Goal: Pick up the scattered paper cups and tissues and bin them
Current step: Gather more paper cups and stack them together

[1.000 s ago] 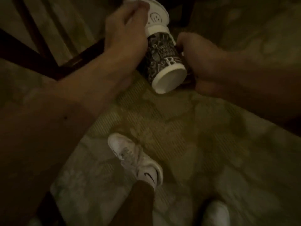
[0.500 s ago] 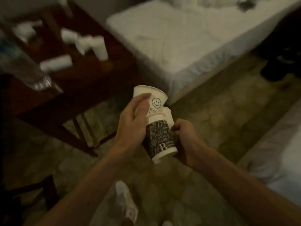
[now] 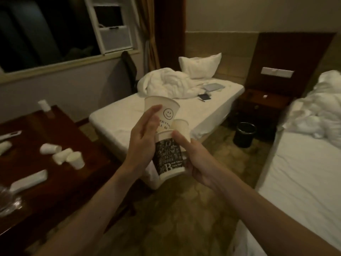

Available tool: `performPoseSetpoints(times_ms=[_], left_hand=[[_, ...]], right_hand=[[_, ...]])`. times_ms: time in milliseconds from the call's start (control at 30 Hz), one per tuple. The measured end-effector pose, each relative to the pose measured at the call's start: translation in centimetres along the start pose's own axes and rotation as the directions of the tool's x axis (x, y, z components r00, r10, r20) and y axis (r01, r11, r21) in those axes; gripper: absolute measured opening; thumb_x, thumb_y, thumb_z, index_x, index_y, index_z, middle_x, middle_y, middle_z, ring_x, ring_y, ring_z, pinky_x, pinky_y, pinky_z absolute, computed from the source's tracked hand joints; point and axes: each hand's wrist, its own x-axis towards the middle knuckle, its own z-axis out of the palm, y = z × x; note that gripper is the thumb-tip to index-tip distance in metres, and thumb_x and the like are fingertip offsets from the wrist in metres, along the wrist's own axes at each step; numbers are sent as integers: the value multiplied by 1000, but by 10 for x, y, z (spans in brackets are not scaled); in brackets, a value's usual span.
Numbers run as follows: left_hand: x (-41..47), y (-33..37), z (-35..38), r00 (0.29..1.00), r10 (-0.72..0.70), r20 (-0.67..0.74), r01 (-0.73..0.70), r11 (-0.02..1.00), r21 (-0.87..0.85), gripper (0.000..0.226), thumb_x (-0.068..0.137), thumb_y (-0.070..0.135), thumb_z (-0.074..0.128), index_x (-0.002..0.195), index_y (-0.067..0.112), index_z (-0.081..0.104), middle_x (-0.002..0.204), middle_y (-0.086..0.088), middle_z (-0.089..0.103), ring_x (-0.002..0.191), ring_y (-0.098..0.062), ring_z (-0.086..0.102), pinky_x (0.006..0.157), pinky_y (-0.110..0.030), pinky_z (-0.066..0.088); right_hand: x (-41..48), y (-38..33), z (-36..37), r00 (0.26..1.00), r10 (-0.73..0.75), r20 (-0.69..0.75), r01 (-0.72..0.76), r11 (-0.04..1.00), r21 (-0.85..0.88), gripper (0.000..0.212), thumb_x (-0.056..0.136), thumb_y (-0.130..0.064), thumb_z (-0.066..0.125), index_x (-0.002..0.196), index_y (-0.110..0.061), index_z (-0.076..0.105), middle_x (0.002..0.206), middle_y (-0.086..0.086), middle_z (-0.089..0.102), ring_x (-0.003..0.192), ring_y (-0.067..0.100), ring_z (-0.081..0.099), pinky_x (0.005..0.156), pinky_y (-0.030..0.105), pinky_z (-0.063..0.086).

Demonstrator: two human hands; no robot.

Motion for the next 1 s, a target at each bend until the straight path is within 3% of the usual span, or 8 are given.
performPoseSetpoints(times_ms=[100,233,333,467,533,633,800,1000], left_hand=[[36,-38,53,998,-13,68,17,998,-61,28,105,24,45,123,36,64,117,13,69,105,-9,68,75,-20,56],[63,-78,141,983,-82,164,91,995,-48,28,101,39,46,122,49,61,122,12,66,106,-13,67,78,-31,59],[79,-96,200,938,-160,307,173,985,-14,30,98,47,46,126,53,57,130,4,60,104,-10,67,75,-29,60],[94,-126,259,846,-183,500,204,979,14,32,100,46,47,131,49,56,129,11,55,105,2,62,73,-15,55],[100,-146,284,810,-217,544,232,972,42,34,97,50,49,129,50,56,132,3,54,106,-7,64,76,-25,60],[121,-175,316,819,-254,515,247,965,83,35,92,56,47,126,55,56,132,-5,56,109,-24,63,83,-49,59],[187,-232,351,856,-257,449,193,964,183,39,91,66,42,129,59,51,130,1,57,109,-15,63,87,-45,59],[282,-298,380,892,-325,313,253,935,249,43,96,53,42,137,44,53,130,-4,58,106,-13,63,86,-43,59]], right_hand=[[16,-12,-63,996,-29,-80,28,1000,-11,89,42,-58,91,117,-22,59,110,6,74,103,30,70,86,56,56],[14,-29,-153,974,8,-228,-14,1000,-24,92,44,-49,94,123,-24,52,112,5,71,99,24,71,79,46,60],[7,-40,-215,943,-25,-332,22,1000,-13,86,49,-45,93,122,-25,54,108,3,73,100,24,71,81,45,59],[4,-32,-279,881,5,-473,70,987,142,102,44,-41,96,130,-15,50,118,14,69,104,34,68,85,49,57],[10,-26,-301,873,21,-487,98,971,218,94,50,-36,95,129,-8,53,116,19,69,104,37,68,80,45,56],[31,-22,-329,884,35,-467,113,952,286,85,56,-35,92,128,-6,58,118,23,68,104,39,67,77,42,56],[98,-37,-385,841,28,-541,117,966,230,88,53,-37,94,128,-10,56,114,19,70,104,38,68,86,52,56],[203,-67,-440,816,49,-576,60,984,168,89,46,-40,90,124,-15,54,107,13,73,96,34,71,87,59,54]])
